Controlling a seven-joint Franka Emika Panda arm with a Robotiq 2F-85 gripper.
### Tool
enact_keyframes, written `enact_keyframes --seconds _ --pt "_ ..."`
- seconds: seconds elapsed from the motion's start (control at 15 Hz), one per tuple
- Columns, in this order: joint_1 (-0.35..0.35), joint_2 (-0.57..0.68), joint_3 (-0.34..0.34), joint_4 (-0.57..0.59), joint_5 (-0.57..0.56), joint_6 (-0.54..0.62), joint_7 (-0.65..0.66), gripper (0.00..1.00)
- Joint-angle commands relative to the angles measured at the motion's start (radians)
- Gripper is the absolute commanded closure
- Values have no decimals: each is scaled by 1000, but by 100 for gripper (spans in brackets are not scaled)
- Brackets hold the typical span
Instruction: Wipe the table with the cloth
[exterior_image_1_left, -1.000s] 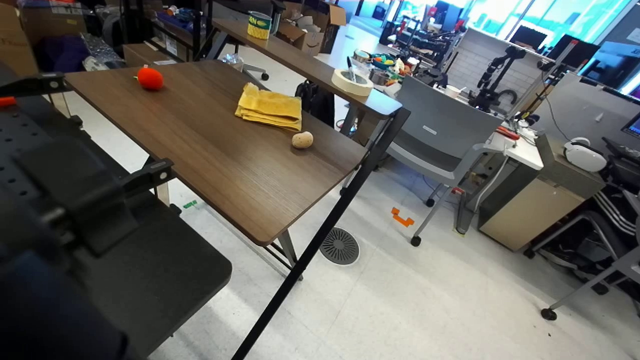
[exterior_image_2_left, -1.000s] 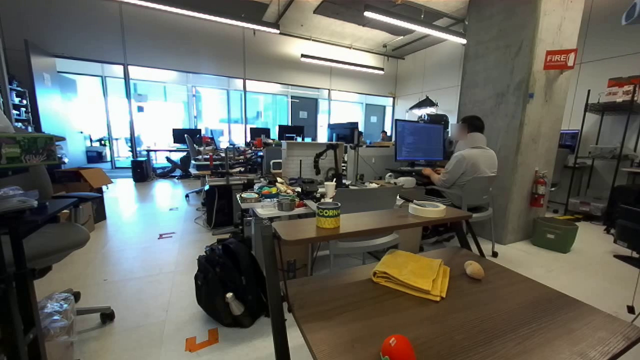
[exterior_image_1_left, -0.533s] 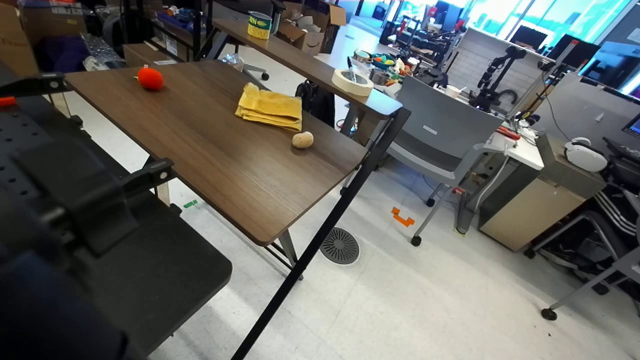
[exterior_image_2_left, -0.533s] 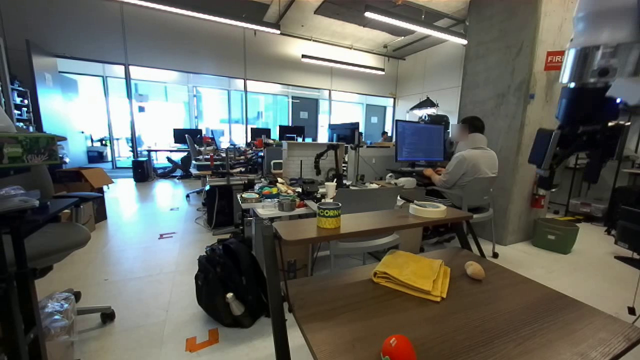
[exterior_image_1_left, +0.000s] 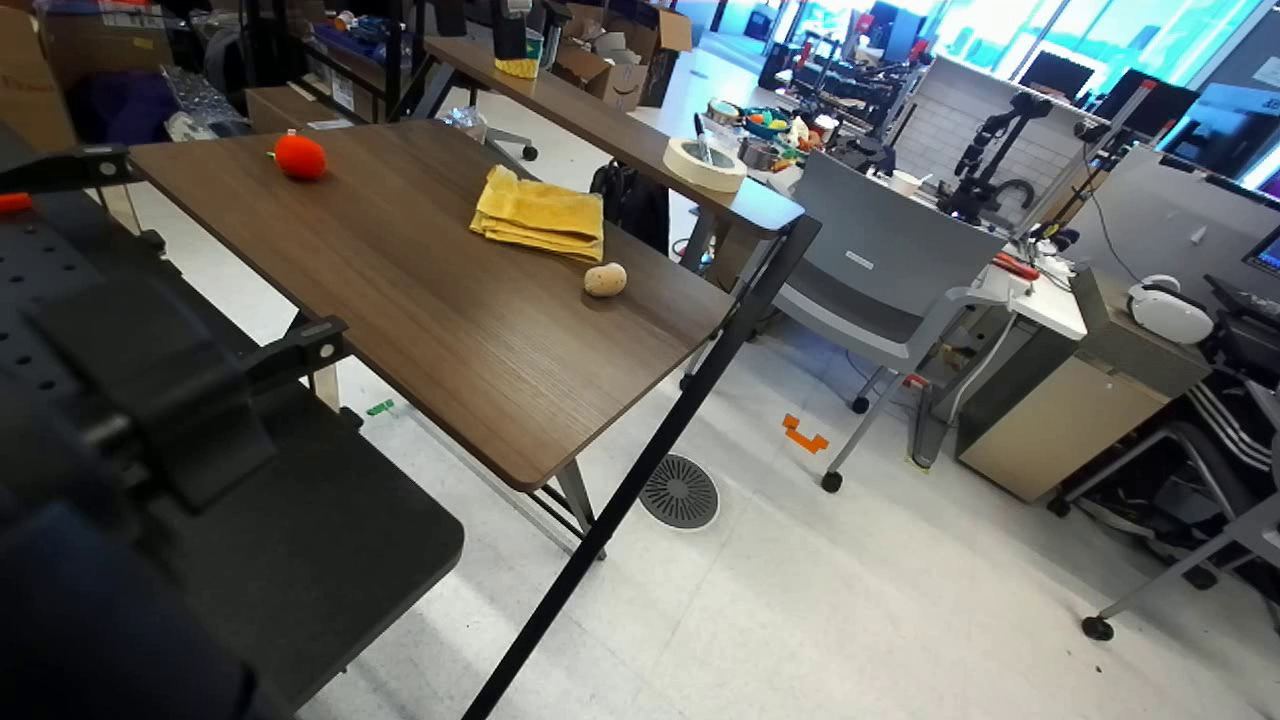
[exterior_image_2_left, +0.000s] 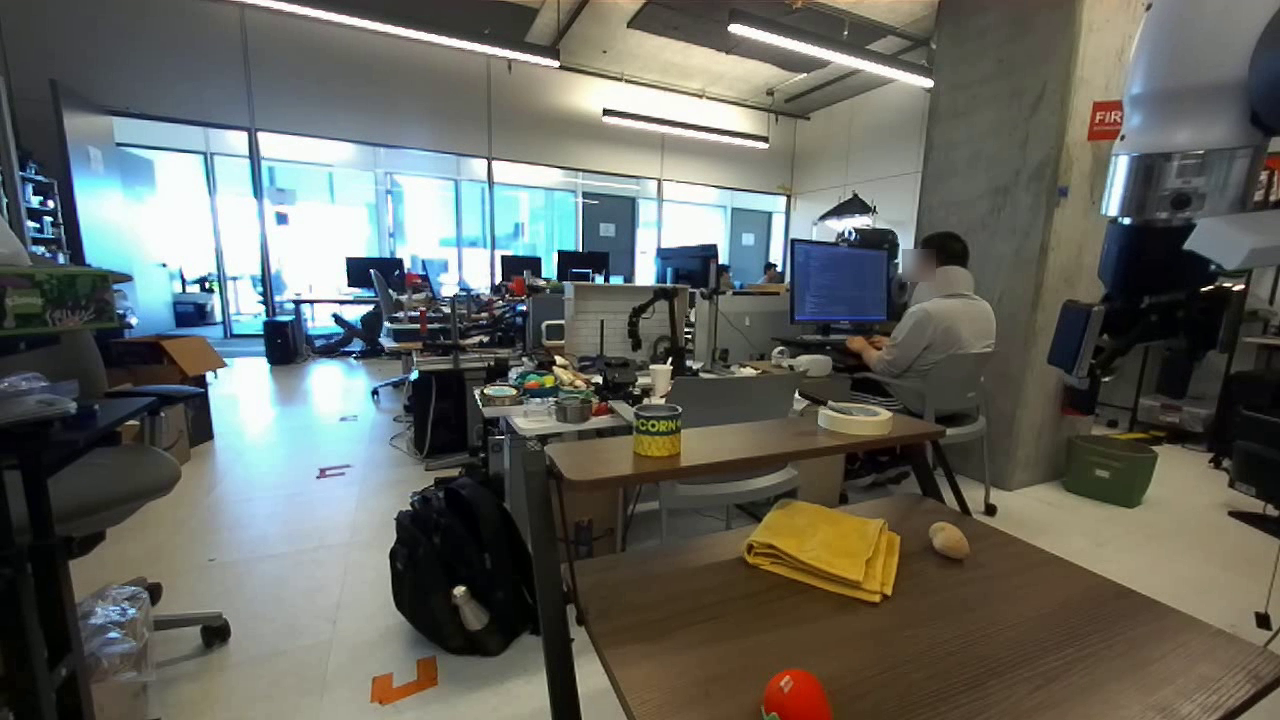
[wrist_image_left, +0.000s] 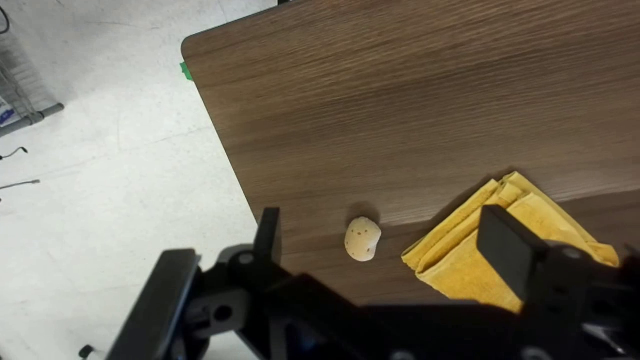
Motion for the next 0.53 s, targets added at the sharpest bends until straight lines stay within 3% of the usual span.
enact_keyframes --seconds 0.0,0.33,0.47 --pt "48 76 -60 55 24 6 -228 0" --pt "50 253 -73 174 79 107 -555 0" --pt "-17 324 2 213 156 135 -710 0"
